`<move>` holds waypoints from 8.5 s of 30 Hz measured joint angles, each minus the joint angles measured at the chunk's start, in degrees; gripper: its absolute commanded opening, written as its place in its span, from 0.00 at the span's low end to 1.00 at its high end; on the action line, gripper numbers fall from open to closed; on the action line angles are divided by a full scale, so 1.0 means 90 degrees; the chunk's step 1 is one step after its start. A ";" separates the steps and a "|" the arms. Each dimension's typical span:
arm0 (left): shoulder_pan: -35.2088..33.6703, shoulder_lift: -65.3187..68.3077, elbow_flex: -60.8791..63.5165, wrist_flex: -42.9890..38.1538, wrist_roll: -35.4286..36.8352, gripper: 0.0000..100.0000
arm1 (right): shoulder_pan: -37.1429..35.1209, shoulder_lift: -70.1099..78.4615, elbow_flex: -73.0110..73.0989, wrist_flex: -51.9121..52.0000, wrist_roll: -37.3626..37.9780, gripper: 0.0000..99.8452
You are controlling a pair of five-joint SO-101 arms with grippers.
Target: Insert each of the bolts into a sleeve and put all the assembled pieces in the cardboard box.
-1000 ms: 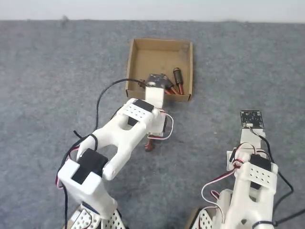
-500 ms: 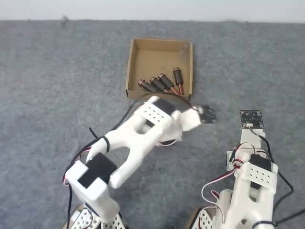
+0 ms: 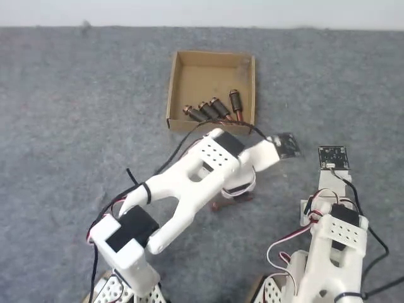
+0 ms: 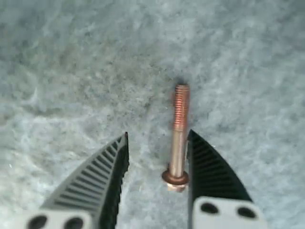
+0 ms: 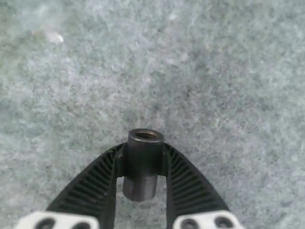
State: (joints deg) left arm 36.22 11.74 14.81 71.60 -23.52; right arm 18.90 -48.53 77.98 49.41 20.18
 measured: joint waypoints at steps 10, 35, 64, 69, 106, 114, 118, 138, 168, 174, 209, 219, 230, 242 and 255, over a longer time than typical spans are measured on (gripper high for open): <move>0.0527 -0.1436 0.1026 0.0000 0.1661 0.19 | 0.0000 0.0000 0.0000 0.0000 0.0000 0.01; 0.0430 -0.2540 0.4210 -0.2940 0.4884 0.01 | 0.0000 -0.0010 0.0059 0.0000 0.0010 0.01; 0.0410 -0.1465 0.3497 -0.1875 0.4952 0.01 | 0.0000 -0.0010 0.0059 0.0000 0.0010 0.01; 0.0371 -0.1006 0.3018 -0.1661 0.4952 0.01 | 0.0000 -0.0010 0.0059 0.0000 0.0010 0.01; -0.0361 -0.2276 0.3175 -0.2637 0.6466 0.18 | 0.0000 -0.0010 0.0059 0.0000 0.0010 0.01; -0.0576 -0.2012 0.3507 -0.3253 0.6545 0.13 | 0.0000 -0.0010 0.0059 0.0000 0.0010 0.01; -0.0586 -0.1368 0.3214 -0.3321 0.6545 0.13 | 0.0000 -0.0010 0.0059 0.0000 0.0010 0.01; -0.0586 -0.0830 0.2852 -0.3341 0.6535 0.04 | 0.0000 -0.0010 0.0059 0.0000 0.0010 0.01; -0.0791 -0.0059 0.1797 -0.2764 0.5617 0.01 | 0.0000 -0.0010 0.0059 0.0000 0.0010 0.01; -0.0684 -0.0059 0.1797 -0.2764 0.5607 0.01 | 0.0000 -0.0010 0.0059 0.0000 0.0010 0.01; -0.4757 -0.2432 0.4806 -0.4591 0.5548 0.01 | -0.1133 0.0000 0.0078 -0.2559 0.0010 0.01; -0.5070 -0.2432 0.4845 -0.4620 0.4640 0.01 | -0.2598 0.0000 0.0078 -0.4874 0.0010 0.01; -0.5070 -0.2432 0.4845 -0.4620 0.4620 0.01 | -0.3565 0.0029 0.0078 -0.6515 0.0010 0.01; -0.5070 -0.2432 0.4845 -0.4620 0.4620 0.01 | -0.3731 0.2491 -0.0205 -0.9387 -0.2012 0.01; -0.5070 -0.2432 0.4845 -0.4620 0.4620 0.01 | -0.4581 0.4962 -0.0742 -1.1272 -0.3575 0.01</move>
State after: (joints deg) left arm -9.41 -10.15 58.42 30.02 18.07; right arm -22.33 -3.87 71.30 -52.04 -12.00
